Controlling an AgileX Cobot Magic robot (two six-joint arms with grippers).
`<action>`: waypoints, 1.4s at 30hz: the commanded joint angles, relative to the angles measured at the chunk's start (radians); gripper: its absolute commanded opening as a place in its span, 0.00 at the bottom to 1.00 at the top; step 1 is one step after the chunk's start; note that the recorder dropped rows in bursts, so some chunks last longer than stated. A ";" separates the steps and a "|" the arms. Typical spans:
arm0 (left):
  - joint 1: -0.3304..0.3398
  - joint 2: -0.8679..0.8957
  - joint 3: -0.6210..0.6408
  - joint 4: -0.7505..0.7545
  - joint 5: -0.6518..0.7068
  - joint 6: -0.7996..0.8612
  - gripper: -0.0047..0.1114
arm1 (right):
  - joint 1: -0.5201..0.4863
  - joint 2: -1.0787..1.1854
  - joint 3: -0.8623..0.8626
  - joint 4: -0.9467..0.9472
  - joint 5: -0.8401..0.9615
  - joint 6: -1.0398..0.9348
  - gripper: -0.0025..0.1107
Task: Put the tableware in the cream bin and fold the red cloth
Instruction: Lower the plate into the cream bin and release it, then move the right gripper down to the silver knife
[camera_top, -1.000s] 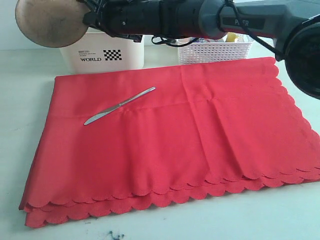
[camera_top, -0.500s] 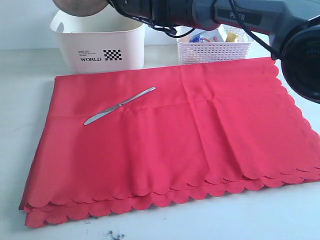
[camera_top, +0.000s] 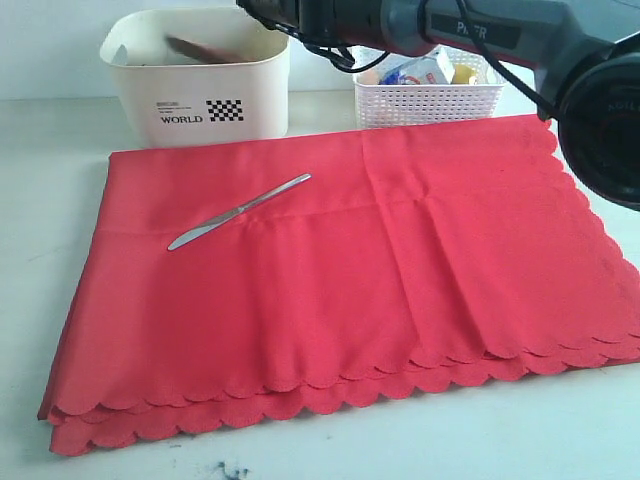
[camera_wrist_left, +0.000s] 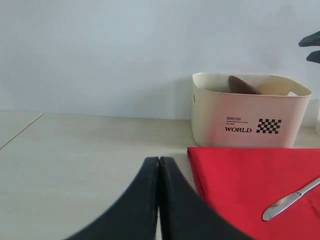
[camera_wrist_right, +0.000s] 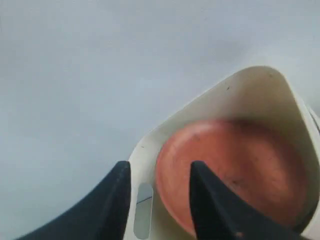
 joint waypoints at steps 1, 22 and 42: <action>-0.005 -0.007 0.002 0.000 -0.003 0.001 0.06 | 0.001 -0.003 -0.008 -0.002 0.033 -0.003 0.45; -0.005 -0.007 0.002 0.000 -0.003 0.001 0.06 | -0.003 -0.239 0.144 -1.217 1.071 0.263 0.02; -0.005 -0.007 0.002 0.000 -0.003 0.001 0.06 | 0.049 -0.051 0.193 -1.454 0.942 0.182 0.30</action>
